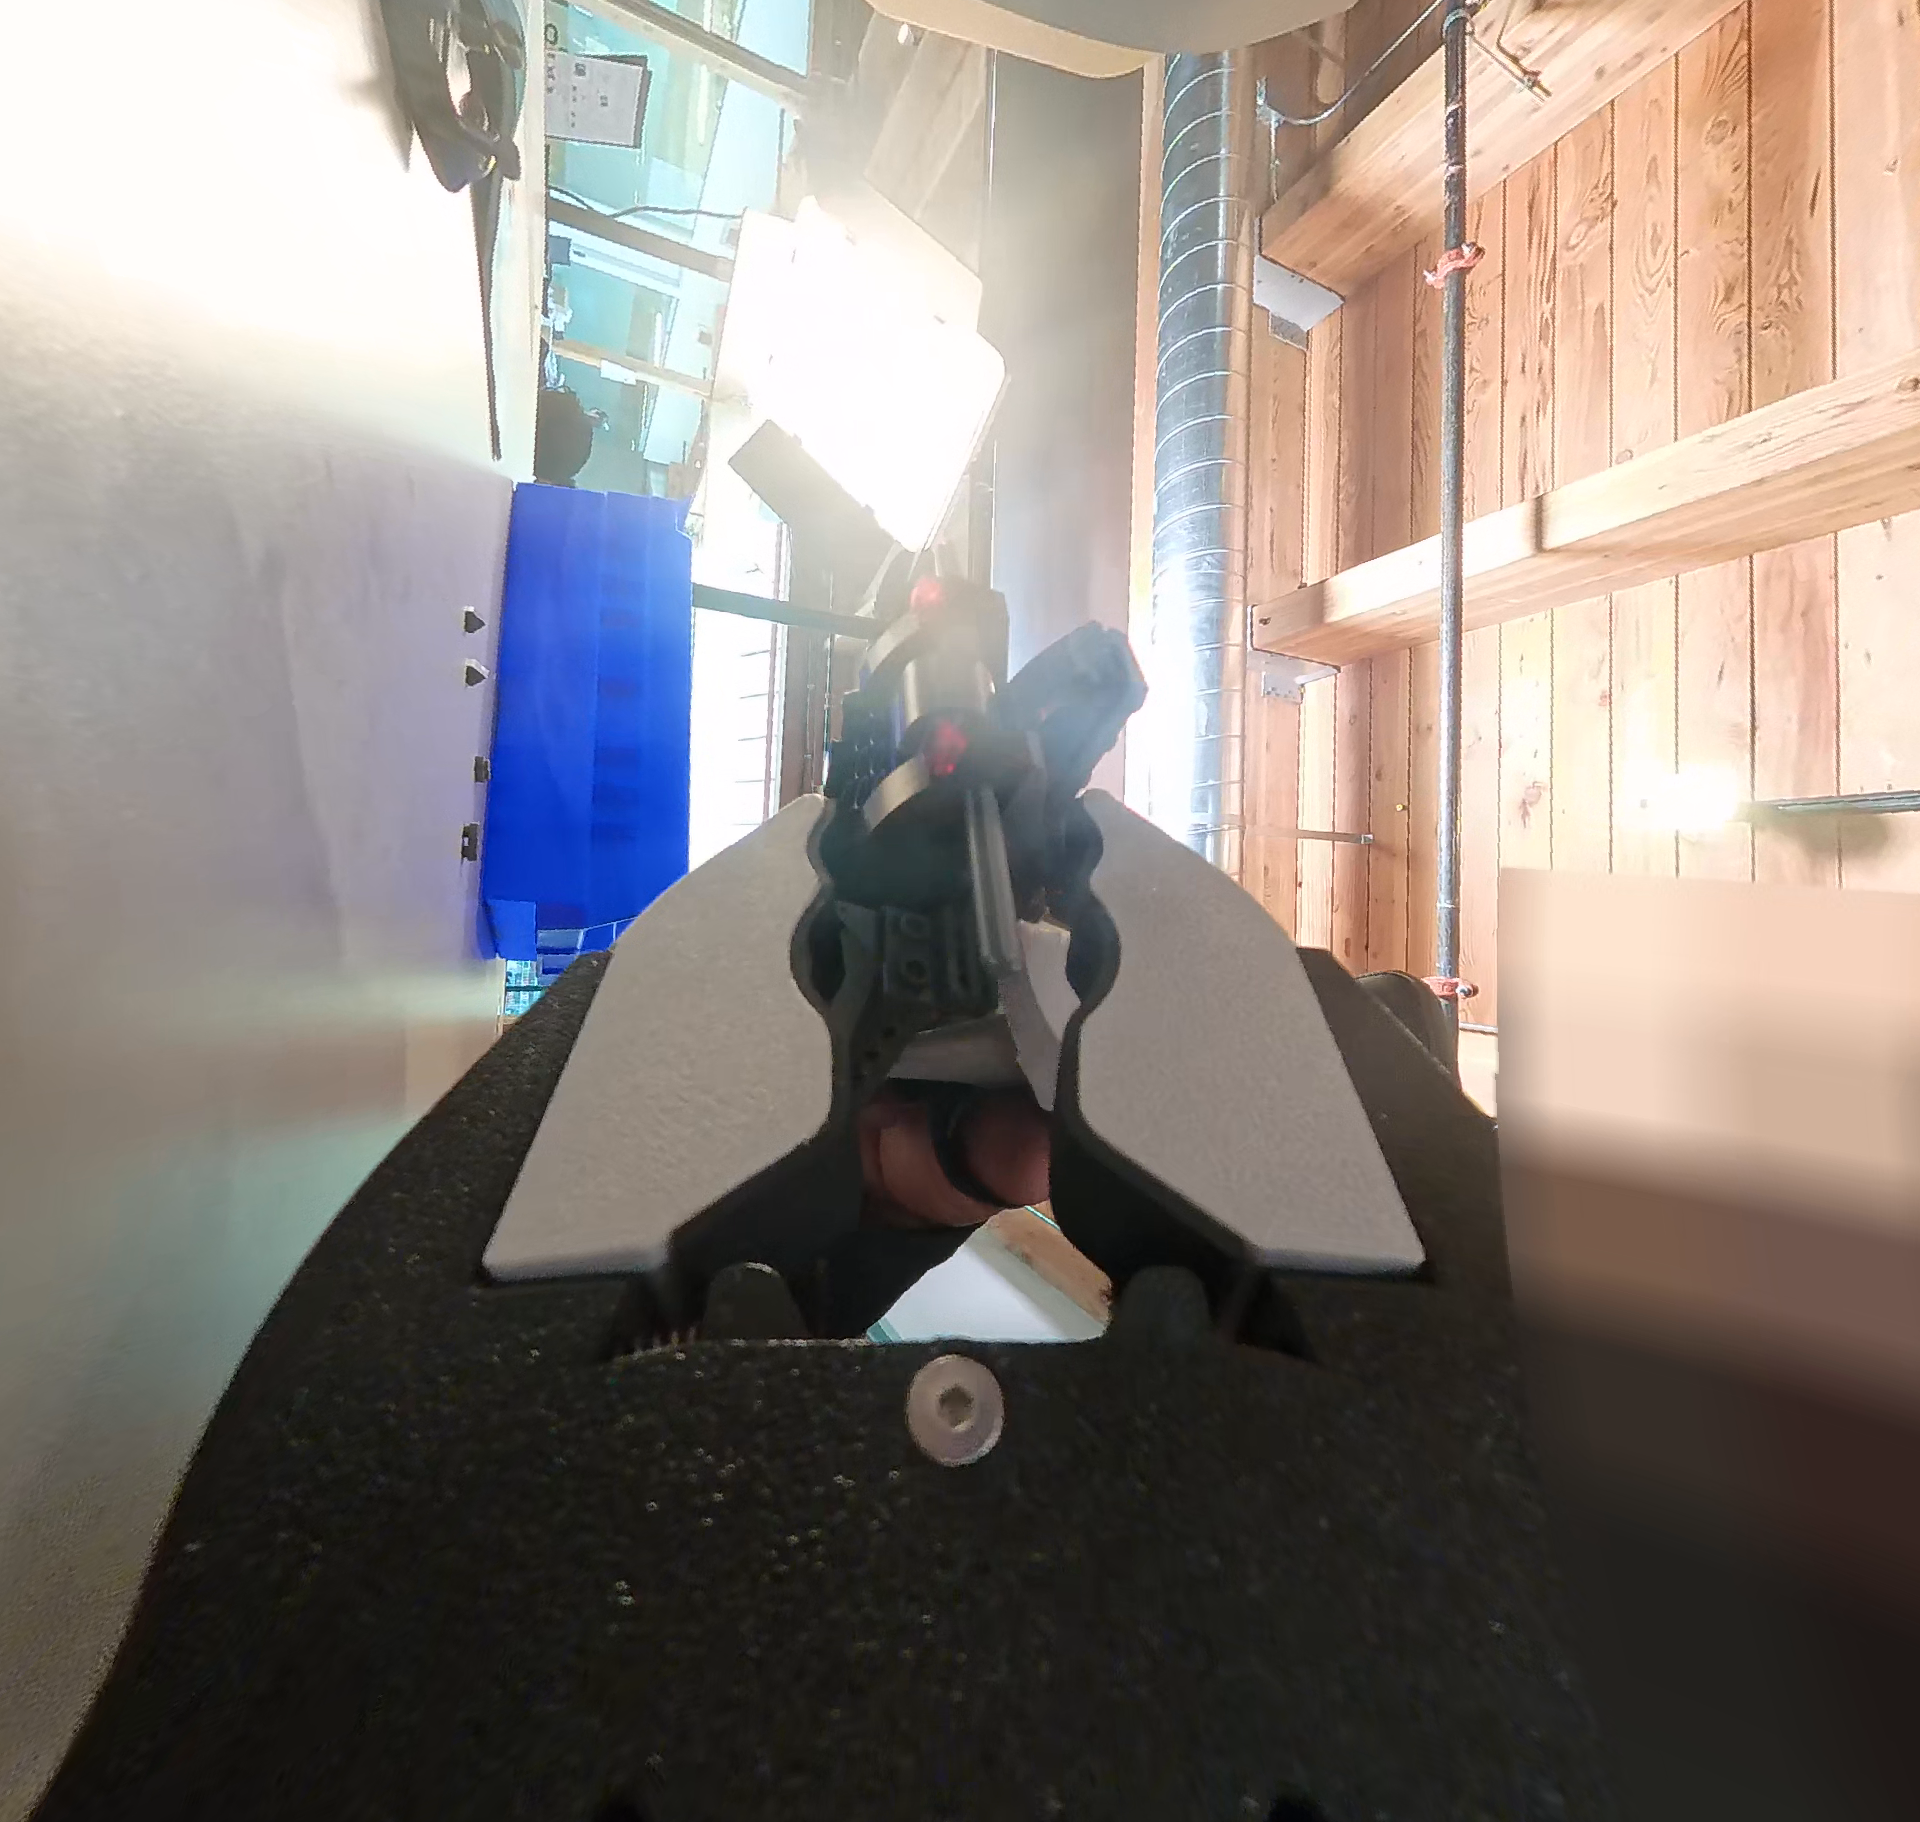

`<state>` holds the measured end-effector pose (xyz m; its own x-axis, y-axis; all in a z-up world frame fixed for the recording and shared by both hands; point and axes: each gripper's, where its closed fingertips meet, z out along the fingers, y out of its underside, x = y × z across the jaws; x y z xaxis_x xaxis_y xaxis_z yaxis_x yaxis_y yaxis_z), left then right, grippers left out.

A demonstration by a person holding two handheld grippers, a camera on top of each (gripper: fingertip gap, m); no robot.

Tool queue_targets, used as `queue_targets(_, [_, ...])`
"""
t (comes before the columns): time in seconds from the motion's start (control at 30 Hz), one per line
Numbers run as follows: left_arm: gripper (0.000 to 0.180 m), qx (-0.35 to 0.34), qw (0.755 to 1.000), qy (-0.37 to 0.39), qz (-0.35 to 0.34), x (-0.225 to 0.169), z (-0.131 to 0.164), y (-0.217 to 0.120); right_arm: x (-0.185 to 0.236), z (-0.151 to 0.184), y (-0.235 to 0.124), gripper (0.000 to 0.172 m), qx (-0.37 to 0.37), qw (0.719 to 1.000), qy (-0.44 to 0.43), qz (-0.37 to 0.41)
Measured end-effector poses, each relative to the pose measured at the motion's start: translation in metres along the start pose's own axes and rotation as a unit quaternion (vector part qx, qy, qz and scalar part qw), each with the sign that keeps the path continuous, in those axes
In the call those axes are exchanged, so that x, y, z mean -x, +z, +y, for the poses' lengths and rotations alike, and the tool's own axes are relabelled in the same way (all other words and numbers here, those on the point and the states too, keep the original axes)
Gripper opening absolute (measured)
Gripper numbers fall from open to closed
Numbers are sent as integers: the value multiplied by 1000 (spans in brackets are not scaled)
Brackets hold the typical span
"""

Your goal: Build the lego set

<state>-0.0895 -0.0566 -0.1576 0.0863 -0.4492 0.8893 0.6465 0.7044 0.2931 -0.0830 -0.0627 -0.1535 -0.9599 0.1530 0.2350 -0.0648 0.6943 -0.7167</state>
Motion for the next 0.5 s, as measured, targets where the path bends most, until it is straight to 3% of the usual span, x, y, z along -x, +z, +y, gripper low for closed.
queue_targets(0.5, [39, -20, 1000, 0, 14, -5, -6, -1, -9, 0, -14, 33, -15, 999, 23, 36])
